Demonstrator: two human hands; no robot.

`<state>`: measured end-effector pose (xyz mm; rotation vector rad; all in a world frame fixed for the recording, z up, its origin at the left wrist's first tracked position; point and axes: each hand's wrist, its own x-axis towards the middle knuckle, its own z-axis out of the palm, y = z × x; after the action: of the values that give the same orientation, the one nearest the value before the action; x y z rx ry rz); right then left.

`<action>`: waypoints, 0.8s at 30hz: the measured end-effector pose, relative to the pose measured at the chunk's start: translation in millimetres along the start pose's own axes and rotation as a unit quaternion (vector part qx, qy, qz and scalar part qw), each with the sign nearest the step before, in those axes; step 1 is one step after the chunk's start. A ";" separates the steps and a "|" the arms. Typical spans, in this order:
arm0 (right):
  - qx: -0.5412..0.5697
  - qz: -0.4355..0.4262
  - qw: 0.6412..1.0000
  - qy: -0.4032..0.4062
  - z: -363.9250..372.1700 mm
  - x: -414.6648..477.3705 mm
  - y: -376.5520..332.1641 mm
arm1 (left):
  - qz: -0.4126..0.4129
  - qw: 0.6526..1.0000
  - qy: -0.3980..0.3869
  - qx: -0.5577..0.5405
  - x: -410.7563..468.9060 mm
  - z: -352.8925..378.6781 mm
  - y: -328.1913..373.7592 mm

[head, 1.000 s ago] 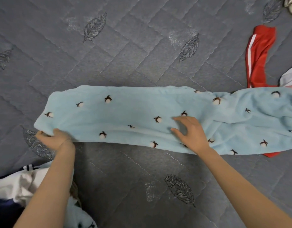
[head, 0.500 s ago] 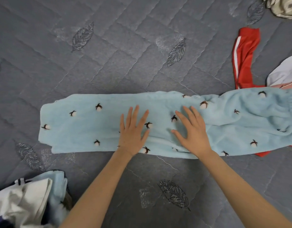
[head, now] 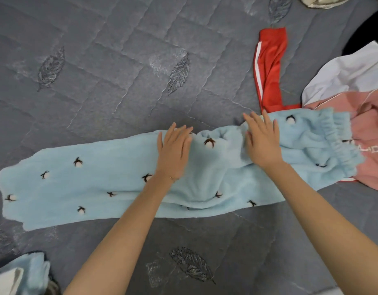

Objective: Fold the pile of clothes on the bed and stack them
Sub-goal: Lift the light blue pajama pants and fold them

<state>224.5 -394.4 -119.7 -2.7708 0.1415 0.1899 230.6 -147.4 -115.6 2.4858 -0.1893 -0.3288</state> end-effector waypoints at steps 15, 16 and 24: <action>-0.078 0.041 0.988 -0.126 -41.4 31.4 49.9 | 0.004 0.979 -0.188 0.078 54.8 1.1 36.7; -0.059 0.054 0.993 -0.087 -53.3 33.7 52.1 | 0.026 0.991 -0.118 0.051 60.0 -2.6 39.2; -0.095 0.049 0.992 0.070 -44.7 57.7 58.8 | -0.003 0.983 0.182 0.026 82.2 13.5 61.5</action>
<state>279.3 -469.4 -107.2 -2.9699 0.3106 0.0356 302.1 -221.5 -105.0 2.5463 -0.0382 0.1326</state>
